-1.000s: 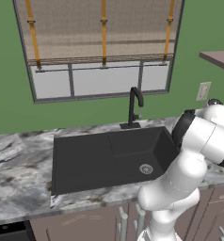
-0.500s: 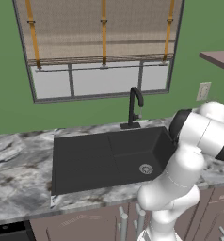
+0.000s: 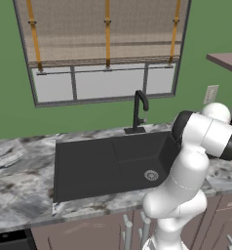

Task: Pick up all produce items and place them in the sink. Turn on the sink faucet to wash them. Then turn the sink off and put them in the tray.

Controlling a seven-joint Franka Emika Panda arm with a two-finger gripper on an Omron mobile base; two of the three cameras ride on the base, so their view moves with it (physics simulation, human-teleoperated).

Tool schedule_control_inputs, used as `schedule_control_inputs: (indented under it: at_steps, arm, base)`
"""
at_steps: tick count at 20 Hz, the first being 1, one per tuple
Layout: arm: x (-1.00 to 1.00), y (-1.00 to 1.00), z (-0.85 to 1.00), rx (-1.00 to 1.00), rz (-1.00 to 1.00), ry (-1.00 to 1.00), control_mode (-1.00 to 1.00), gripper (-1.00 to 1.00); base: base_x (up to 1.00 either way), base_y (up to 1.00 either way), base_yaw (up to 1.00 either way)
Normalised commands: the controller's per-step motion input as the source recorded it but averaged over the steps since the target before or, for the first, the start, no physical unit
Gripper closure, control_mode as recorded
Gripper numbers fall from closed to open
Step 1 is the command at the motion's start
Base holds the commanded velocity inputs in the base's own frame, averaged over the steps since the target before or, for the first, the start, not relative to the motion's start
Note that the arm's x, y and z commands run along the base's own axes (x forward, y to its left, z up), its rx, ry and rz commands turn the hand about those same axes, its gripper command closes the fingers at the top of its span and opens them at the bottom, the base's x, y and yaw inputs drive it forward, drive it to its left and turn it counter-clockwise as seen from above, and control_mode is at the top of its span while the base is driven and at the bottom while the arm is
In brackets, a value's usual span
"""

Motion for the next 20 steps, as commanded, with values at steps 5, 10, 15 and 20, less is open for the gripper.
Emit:
schedule_control_inputs:
  at_steps: [5, 10, 15, 20]
  arm:
    - [0.03, 0.00, -0.19, 0.00, 0.00, 0.03, -1.00, 1.00]
    - [0.00, 0.00, -0.07, 0.00, 0.00, 0.01, -1.00, -1.00]
    - [0.00, 0.00, 0.00, 0.00, 0.00, 0.00, -1.00, -1.00]
    - [-0.01, 0.01, 0.12, 0.00, -0.02, 0.00, -1.00, -1.00]
  base:
    - [0.00, 0.00, 0.00]
    - [0.00, 0.00, 0.00]
    - [0.00, 0.00, 0.00]
    - [0.00, 0.00, 0.00]
